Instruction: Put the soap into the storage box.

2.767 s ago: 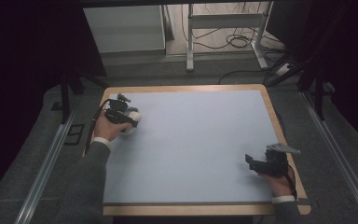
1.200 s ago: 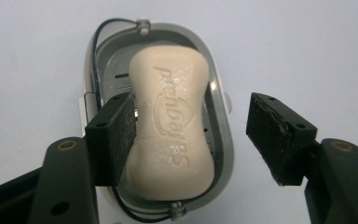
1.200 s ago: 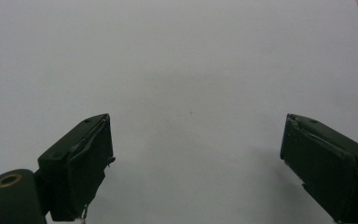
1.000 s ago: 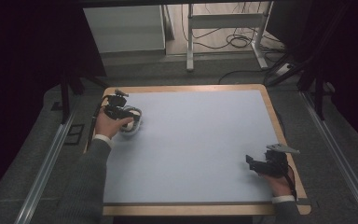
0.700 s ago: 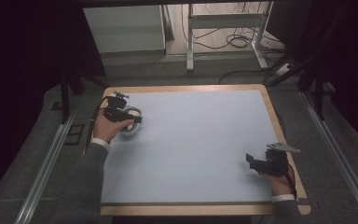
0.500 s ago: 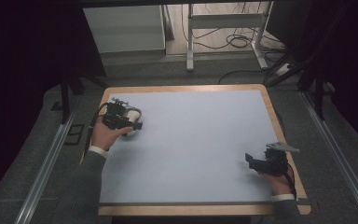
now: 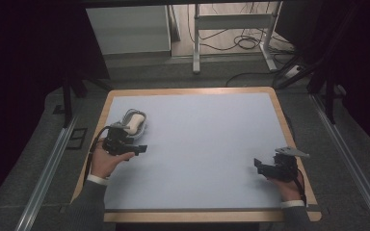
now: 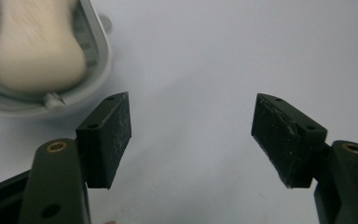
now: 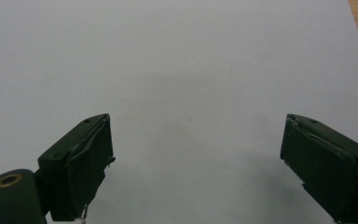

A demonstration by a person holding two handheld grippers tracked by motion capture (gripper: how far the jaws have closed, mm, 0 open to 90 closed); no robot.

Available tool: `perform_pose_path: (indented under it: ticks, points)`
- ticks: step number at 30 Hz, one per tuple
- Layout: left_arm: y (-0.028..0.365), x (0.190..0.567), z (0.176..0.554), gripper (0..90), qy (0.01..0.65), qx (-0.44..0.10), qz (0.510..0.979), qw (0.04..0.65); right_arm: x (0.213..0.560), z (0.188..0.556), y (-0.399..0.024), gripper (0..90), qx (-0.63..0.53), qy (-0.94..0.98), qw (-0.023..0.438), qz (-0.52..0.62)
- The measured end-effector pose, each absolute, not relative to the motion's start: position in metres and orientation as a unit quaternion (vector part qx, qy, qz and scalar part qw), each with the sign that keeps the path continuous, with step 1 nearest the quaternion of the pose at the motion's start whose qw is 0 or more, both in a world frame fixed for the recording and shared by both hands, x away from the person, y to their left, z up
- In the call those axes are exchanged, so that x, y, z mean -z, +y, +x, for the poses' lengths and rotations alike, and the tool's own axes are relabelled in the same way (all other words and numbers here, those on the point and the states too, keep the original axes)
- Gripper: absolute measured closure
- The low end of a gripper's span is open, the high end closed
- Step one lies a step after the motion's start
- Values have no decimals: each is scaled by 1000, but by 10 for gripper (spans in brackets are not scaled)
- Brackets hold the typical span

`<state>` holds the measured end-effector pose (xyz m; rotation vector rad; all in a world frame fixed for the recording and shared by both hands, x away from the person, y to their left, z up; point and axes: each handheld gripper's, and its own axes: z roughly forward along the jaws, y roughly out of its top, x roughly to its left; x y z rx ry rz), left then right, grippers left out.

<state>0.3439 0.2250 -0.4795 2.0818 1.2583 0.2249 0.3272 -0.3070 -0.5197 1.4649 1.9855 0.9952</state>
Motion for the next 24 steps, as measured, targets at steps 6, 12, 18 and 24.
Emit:
perform_pose_path:
  ticks: [6, 12, 18, 24]
  points:
    - [224, 499, 324, 288, 486, -92, 795, 351, 519, 327, -307, 89, -363, 725, 239, 534]
    - [227, 510, 308, 291, 486, -93, 793, 356, 519, 327, -307, 89, -361, 725, 240, 534]
    - [231, 514, 302, 282, 483, -91, 791, 364, 520, 327, -306, 89, -360, 726, 244, 533]
    - [232, 513, 301, 277, 484, -92, 788, 369, 516, 325, -303, 89, -375, 726, 234, 527]
